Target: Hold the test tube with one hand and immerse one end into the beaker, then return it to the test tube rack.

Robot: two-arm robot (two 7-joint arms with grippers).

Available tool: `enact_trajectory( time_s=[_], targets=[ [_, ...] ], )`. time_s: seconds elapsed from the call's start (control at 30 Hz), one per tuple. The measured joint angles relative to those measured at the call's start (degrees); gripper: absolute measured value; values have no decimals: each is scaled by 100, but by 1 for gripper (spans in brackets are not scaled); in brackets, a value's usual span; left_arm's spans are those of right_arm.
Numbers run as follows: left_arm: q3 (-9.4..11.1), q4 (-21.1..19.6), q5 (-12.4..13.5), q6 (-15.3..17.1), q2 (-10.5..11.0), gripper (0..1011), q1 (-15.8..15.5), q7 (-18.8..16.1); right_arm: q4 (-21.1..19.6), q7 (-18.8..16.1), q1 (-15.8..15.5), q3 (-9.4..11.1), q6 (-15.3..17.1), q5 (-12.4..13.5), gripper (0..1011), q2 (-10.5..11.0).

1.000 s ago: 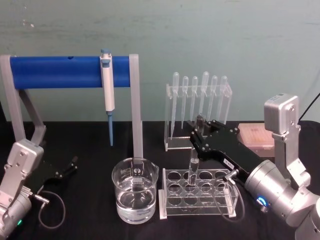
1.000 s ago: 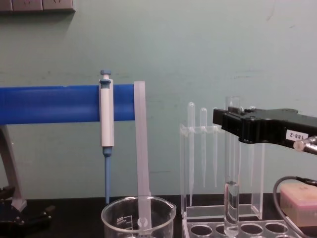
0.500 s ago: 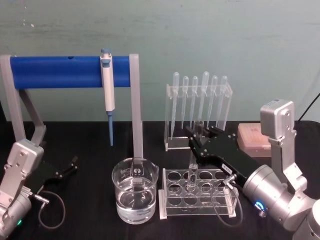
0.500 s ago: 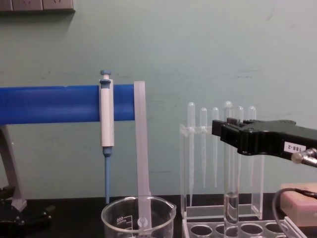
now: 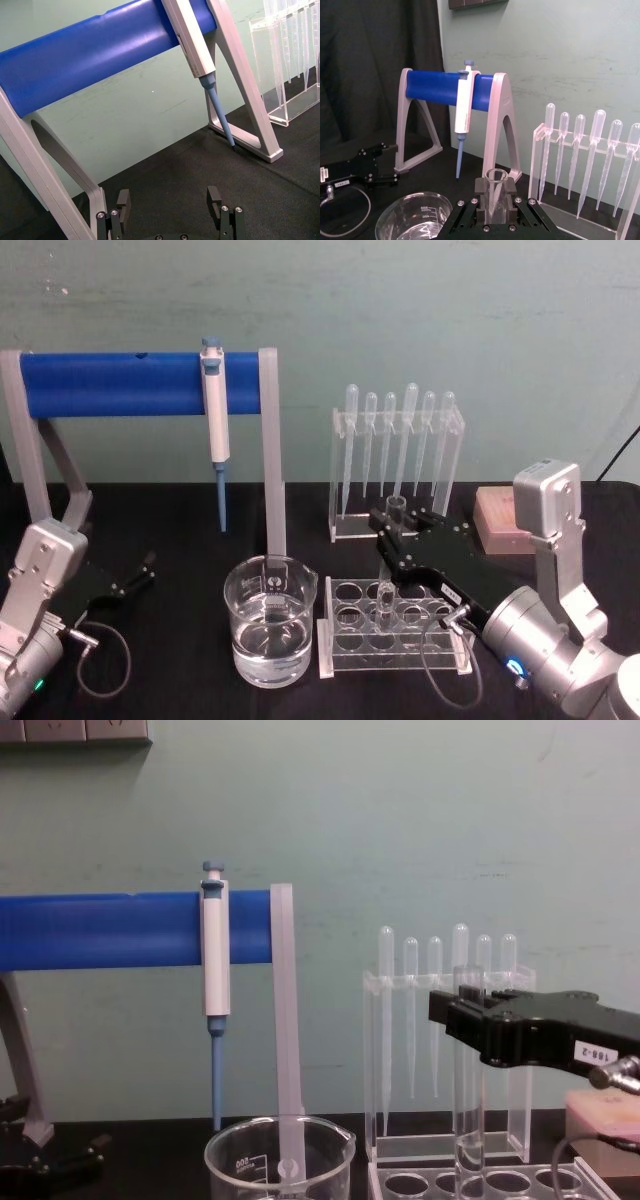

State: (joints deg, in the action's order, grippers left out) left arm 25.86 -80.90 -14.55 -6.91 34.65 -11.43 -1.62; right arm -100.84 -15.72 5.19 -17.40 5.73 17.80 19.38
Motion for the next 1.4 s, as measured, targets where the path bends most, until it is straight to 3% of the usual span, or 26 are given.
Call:
enact_trajectory(
  time_s=[0.93,1.4],
  targets=[
    [0,0,0,0,0,1000,0,0,289,-99,-94,-33,-244,-197,242,-74],
    [0,0,0,0,0,1000,0,0,187,-102,-74,-76,-143,-388,679,-69]
  ],
)
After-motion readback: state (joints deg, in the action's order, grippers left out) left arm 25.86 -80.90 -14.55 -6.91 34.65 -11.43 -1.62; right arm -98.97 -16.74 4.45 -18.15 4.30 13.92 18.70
